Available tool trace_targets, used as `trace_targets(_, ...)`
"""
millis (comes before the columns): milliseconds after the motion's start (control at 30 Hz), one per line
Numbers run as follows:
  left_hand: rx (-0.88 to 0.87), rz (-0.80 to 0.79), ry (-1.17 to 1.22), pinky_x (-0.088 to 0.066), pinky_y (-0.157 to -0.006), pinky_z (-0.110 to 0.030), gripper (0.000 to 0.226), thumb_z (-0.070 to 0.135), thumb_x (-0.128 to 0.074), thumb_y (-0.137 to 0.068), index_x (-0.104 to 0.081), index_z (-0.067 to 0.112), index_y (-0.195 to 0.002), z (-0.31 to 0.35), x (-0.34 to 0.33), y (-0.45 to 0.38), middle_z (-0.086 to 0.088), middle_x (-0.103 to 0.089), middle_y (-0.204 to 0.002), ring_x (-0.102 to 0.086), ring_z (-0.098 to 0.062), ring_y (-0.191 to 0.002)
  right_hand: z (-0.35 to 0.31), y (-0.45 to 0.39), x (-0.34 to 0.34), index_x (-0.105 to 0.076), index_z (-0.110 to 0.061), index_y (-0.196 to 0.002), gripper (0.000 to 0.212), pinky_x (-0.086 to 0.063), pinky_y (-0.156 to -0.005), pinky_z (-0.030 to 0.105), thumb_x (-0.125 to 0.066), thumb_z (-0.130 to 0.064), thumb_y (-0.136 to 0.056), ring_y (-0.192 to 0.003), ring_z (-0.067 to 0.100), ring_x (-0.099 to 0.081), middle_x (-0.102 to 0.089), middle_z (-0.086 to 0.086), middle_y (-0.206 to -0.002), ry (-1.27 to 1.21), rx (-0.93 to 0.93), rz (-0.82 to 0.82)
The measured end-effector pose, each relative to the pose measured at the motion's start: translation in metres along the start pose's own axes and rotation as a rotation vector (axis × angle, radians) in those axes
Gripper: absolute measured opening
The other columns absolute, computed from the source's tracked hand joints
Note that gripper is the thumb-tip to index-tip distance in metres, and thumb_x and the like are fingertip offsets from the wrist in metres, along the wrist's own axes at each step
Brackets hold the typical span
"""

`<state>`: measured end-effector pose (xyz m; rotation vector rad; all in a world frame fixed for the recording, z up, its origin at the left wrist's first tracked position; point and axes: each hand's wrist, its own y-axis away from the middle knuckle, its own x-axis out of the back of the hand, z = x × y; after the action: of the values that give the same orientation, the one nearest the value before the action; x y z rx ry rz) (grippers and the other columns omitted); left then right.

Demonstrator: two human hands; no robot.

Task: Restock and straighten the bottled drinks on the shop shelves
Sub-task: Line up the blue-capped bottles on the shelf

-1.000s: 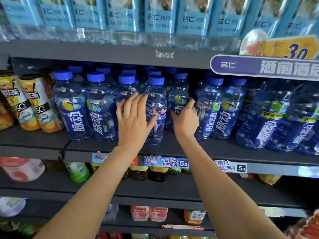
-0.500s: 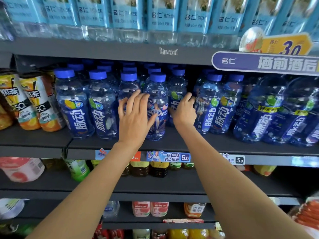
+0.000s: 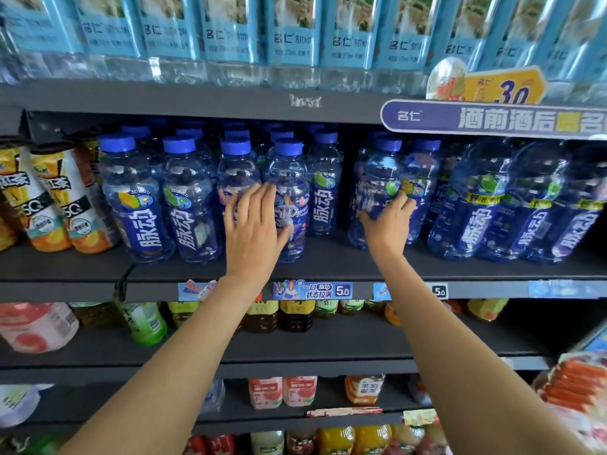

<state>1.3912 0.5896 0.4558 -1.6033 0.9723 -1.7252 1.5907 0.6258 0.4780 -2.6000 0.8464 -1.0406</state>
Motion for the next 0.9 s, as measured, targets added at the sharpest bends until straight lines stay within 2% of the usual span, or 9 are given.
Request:
trace_targets(100,0.028,-0.011,0.021,-0.031,-0.104,-0.044,0.058,0.041,-0.046,-0.083,-0.045,0.006,-0.129,0.002,0.004,0.008,-0.008,-0.053,-0.130,-0.036,-0.021,-0.125,-0.002,0.001,0.005,-0.028,0.000,-0.135,0.066,-0.040,-0.090,0.036,-0.067,-0.020,-0.085,-0.122,0.033,-0.043,-0.031,0.016,-0.140,-0.041,-0.021,-0.007)
trace_targets(233,0.048,-0.083,0.052,-0.042,-0.095,-0.045,0.060,0.032,-0.072,-0.072,-0.050,0.007,-0.122,0.003,0.002,0.029,-0.010,-0.058,-0.120,-0.052,-0.028,-0.116,-0.002,0.009,0.009,-0.032,0.001,-0.133,0.062,-0.037,-0.093,0.034,-0.067,-0.017,-0.085,-0.124,0.031,-0.042,-0.032,0.015,-0.141,-0.086,0.013,-0.006)
trace_targets(300,0.057,-0.099,0.066,-0.046,-0.090,-0.044,0.061,0.029,-0.078,-0.068,-0.052,0.006,-0.119,0.002,0.000,0.036,-0.010,-0.060,-0.116,-0.056,-0.030,-0.112,-0.003,0.015,0.010,-0.035,0.000,-0.132,0.060,-0.037,-0.093,0.033,-0.068,-0.017,-0.084,-0.122,0.031,-0.043,-0.035,0.015,-0.137,-0.108,0.022,-0.011)
trace_targets(433,0.081,-0.093,0.094,-0.047,-0.086,-0.042,0.058,0.028,-0.076,-0.071,-0.052,0.007,-0.120,-0.002,-0.002,0.038,-0.010,-0.059,-0.114,-0.052,-0.027,-0.108,-0.005,0.036,0.012,-0.035,-0.003,-0.133,0.062,-0.035,-0.094,0.028,-0.068,-0.019,-0.084,-0.121,0.025,-0.043,-0.038,0.011,-0.135,-0.139,0.071,-0.028)
trace_targets(533,0.092,-0.115,0.111,-0.046,-0.086,-0.043,0.057,0.027,-0.074,-0.073,-0.051,0.009,-0.122,0.001,-0.003,0.036,-0.010,-0.058,-0.115,-0.046,-0.026,-0.109,-0.014,0.045,0.008,-0.036,-0.004,-0.134,0.062,-0.037,-0.098,0.031,-0.068,-0.022,-0.084,-0.121,0.023,-0.044,-0.040,0.009,-0.134,-0.136,0.145,-0.120)
trace_targets(600,0.115,-0.146,0.140,-0.045,-0.087,-0.045,0.058,0.026,-0.074,-0.074,-0.050,0.007,-0.124,0.006,-0.003,0.036,-0.012,-0.058,-0.117,-0.049,-0.030,-0.111,-0.023,0.044,0.003,-0.037,-0.005,-0.134,0.062,-0.038,-0.099,0.032,-0.068,-0.023,-0.083,-0.121,0.023,-0.045,-0.041,0.010,-0.135,-0.128,0.165,-0.186)
trace_targets(700,0.131,-0.155,0.168,-0.045,-0.087,-0.045,0.057,0.024,-0.075,-0.074,-0.051,0.005,-0.123,0.009,-0.001,0.036,-0.014,-0.059,-0.116,-0.055,-0.034,-0.109,-0.030,0.043,-0.003,-0.035,-0.004,-0.135,0.062,-0.039,-0.097,0.031,-0.066,-0.024,-0.085,-0.123,0.025,-0.044,-0.040,0.011,-0.137,-0.110,0.156,-0.213)
trace_targets(800,0.129,-0.148,0.198,-0.045,-0.088,-0.044,0.058,0.023,-0.075,-0.076,-0.049,0.005,-0.124,0.008,0.002,0.032,-0.015,-0.059,-0.118,-0.057,-0.033,-0.109,-0.030,0.040,-0.003,-0.034,-0.004,-0.136,0.064,-0.042,-0.091,0.032,-0.066,-0.026,-0.085,-0.121,0.027,-0.048,-0.048,0.014,-0.133,-0.105,0.117,-0.255)
trace_targets(900,0.113,-0.069,0.192,-0.043,-0.092,-0.043,0.058,0.026,-0.071,-0.078,-0.047,0.006,-0.127,0.011,0.007,0.020,-0.014,-0.056,-0.124,-0.054,-0.031,-0.114,-0.030,0.036,0.000,-0.032,-0.005,-0.138,0.068,-0.043,-0.086,0.030,-0.068,-0.027,-0.084,-0.118,0.028,-0.051,-0.051,0.016,-0.132,-0.121,0.078,-0.323)
